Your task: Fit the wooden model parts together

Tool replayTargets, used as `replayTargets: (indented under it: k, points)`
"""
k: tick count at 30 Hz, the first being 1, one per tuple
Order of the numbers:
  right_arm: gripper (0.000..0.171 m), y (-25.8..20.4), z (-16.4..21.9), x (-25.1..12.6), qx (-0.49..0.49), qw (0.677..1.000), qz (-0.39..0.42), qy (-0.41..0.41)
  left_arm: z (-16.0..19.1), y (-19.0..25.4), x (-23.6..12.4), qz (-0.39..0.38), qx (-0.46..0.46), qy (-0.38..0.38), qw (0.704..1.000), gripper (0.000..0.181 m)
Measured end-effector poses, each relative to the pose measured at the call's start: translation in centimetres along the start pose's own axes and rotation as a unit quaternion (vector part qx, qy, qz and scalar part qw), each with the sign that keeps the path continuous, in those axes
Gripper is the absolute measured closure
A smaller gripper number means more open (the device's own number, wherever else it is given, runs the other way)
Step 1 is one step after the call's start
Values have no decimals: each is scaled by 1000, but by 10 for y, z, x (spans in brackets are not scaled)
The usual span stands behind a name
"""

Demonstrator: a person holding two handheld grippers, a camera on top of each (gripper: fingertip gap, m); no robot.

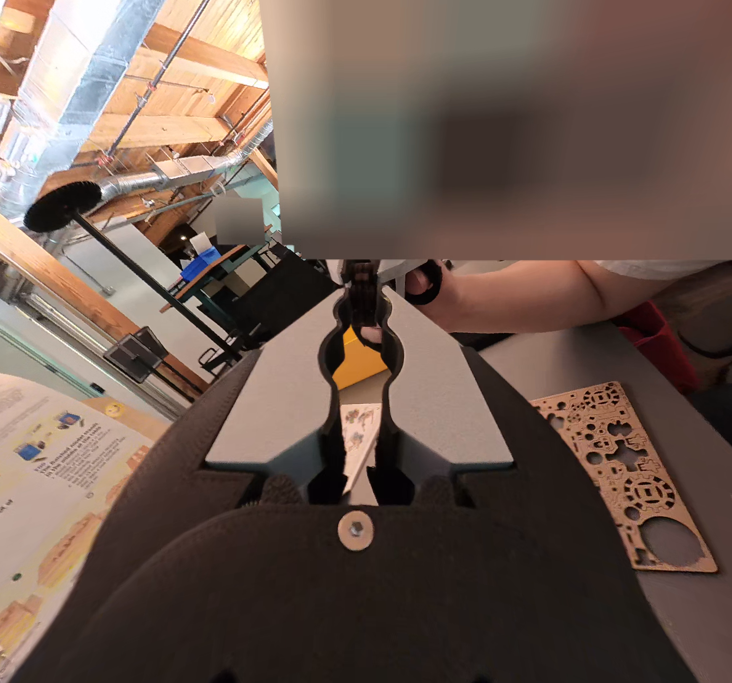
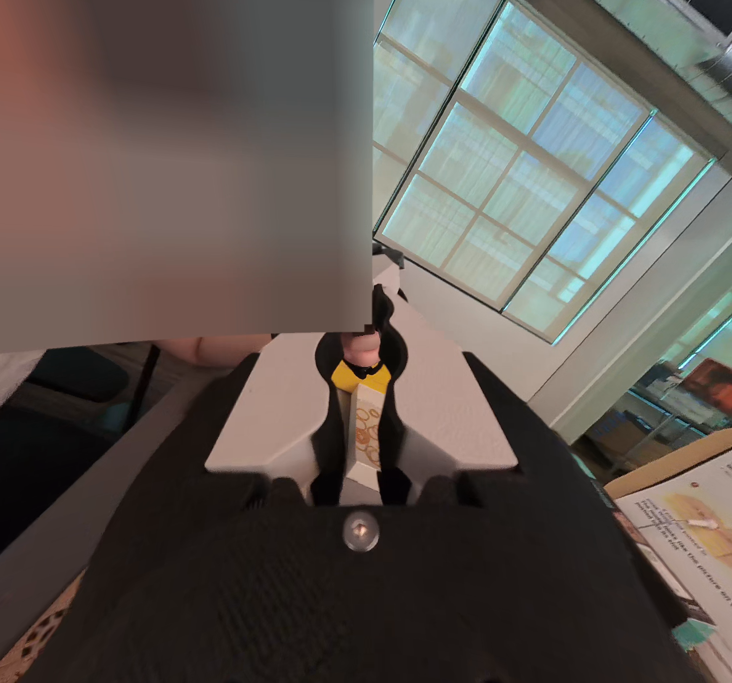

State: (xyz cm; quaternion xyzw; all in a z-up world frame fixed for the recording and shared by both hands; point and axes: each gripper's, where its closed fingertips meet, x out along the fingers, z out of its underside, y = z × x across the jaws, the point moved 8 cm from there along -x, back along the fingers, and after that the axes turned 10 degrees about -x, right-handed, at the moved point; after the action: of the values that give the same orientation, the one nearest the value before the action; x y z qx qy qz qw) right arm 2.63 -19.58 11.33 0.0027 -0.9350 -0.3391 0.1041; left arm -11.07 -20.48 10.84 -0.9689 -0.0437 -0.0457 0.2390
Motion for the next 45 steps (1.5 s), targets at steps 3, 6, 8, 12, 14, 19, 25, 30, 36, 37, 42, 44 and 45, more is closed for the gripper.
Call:
replayTargets:
  k: [3,6,8,12,14,19,25,30,36,37,42,44,45]
  points:
    - [159,-2,1,1,-12,1000,-12,1,0,2,-2,4,23,-6,1000,172]
    - [159,-5,1,-1,-66,997,-33,3,1,6,-1,6,57,-19,998,172]
    - [159,-8,-2,-3,-84,995,-47,-8,1,9,0,14,65,-23,998,172]
    - [160,-12,-5,-2,-108,991,-63,-48,3,10,0,35,60,-35,997,171]
    - [159,-14,-6,-2,-124,987,-70,-77,5,11,0,41,60,-50,996,172]
    - [160,-17,-10,-1,-137,981,-74,-118,6,12,1,50,56,-60,995,172]
    - [160,-18,-10,-1,-142,977,-72,-141,9,11,2,56,44,-64,995,172]
    - [160,-16,-7,0,-139,979,-56,-136,9,8,0,49,42,-68,996,172]
    - [160,-13,-9,-3,-125,984,-77,-102,7,11,1,38,62,-55,996,171]
    - [159,-14,-10,-3,-136,984,-77,-88,6,12,2,37,67,-45,996,171]
    - [151,-5,-14,-12,-126,988,-46,-81,1,9,-4,26,64,17,997,172]
    - [151,-8,-14,-10,-127,987,-59,-75,0,11,-5,31,71,21,997,172]
    - [151,-8,-14,-9,-130,987,-55,-79,0,12,-4,32,73,20,997,172]
